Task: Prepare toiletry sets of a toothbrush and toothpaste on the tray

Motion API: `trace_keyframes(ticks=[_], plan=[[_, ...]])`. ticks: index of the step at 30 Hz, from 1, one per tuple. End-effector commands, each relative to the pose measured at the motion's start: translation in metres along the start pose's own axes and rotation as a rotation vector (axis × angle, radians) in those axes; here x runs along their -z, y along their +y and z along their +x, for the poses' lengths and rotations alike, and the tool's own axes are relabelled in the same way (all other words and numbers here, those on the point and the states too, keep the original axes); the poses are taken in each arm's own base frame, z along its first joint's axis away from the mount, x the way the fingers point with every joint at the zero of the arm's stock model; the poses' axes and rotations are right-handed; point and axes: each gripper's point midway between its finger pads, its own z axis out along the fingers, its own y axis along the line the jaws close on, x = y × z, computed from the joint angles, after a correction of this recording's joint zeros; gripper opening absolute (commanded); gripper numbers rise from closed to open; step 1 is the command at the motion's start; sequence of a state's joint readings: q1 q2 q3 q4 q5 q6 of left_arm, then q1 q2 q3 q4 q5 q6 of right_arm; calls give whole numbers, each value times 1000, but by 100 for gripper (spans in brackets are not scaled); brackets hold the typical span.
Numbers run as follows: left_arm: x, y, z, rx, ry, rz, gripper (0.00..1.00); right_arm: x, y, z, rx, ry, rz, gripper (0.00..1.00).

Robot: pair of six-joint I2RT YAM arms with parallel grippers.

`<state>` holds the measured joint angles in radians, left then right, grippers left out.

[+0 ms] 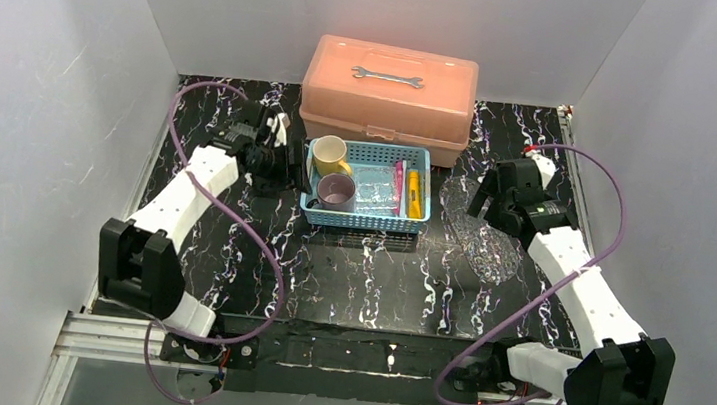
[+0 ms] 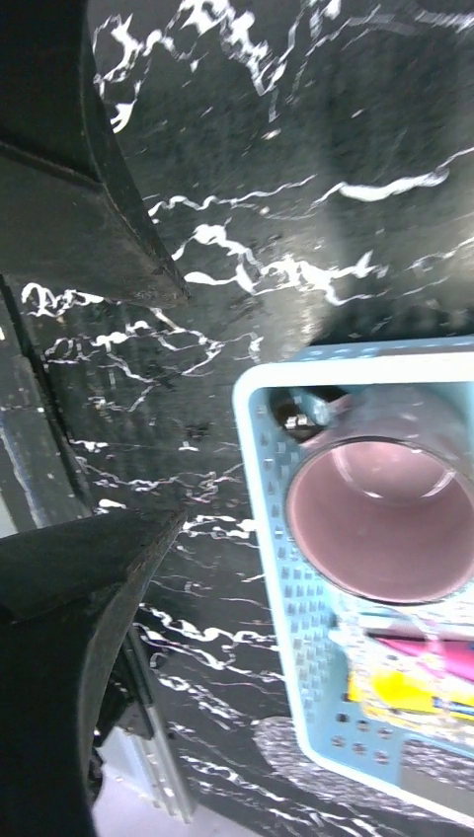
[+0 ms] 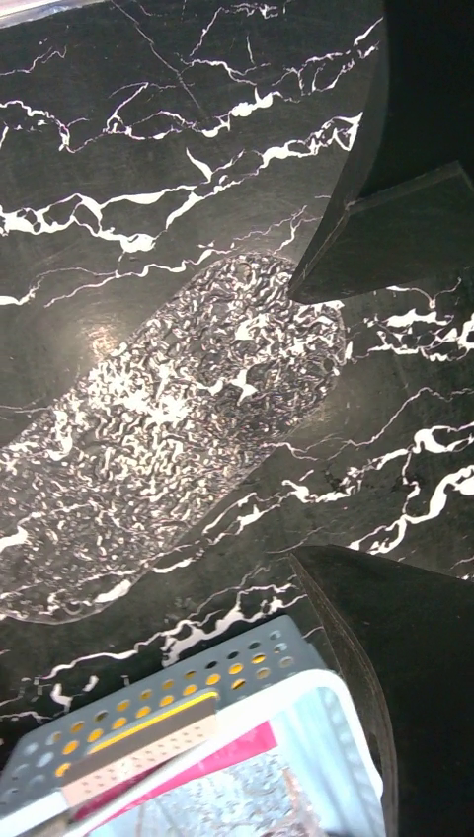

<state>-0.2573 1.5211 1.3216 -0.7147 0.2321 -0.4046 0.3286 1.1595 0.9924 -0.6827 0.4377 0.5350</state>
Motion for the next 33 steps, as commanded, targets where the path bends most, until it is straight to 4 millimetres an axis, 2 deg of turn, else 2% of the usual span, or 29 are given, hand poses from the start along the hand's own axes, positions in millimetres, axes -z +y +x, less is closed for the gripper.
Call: trace_keyframes(ticks=[1, 7, 9, 12, 15, 19, 20, 26, 28, 30, 33], plan=[[17, -14, 27, -3, -1, 124, 72, -8, 7, -27, -68, -55, -56, 100], [27, -17, 62, 8, -20, 215, 74, -38, -2, -29, -115, -6, -31, 100], [24, -16, 72, 11, -24, 240, 74, -45, -2, -32, -126, -6, -32, 100], [23, -15, 85, 7, -24, 251, 75, -55, -1, -36, -138, -11, -30, 100], [23, -24, 94, -26, -16, 271, 76, -67, 1, -33, -125, 19, -20, 100], [25, -31, 101, -45, 5, 295, 77, -83, 4, -33, -93, 26, -17, 100], [26, -32, 101, -44, 5, 298, 81, -87, 5, -32, -84, 34, -13, 100], [34, -34, 99, -59, -26, 309, 83, -107, 15, -31, -72, 77, -20, 100], [37, -33, 99, -63, -41, 308, 84, -116, 18, -27, -71, 96, -20, 96], [39, -33, 98, -68, -53, 306, 90, -121, 21, -26, -74, 106, -23, 95], [40, -32, 99, -69, -51, 304, 92, -132, 22, -20, -73, 129, -15, 94]])
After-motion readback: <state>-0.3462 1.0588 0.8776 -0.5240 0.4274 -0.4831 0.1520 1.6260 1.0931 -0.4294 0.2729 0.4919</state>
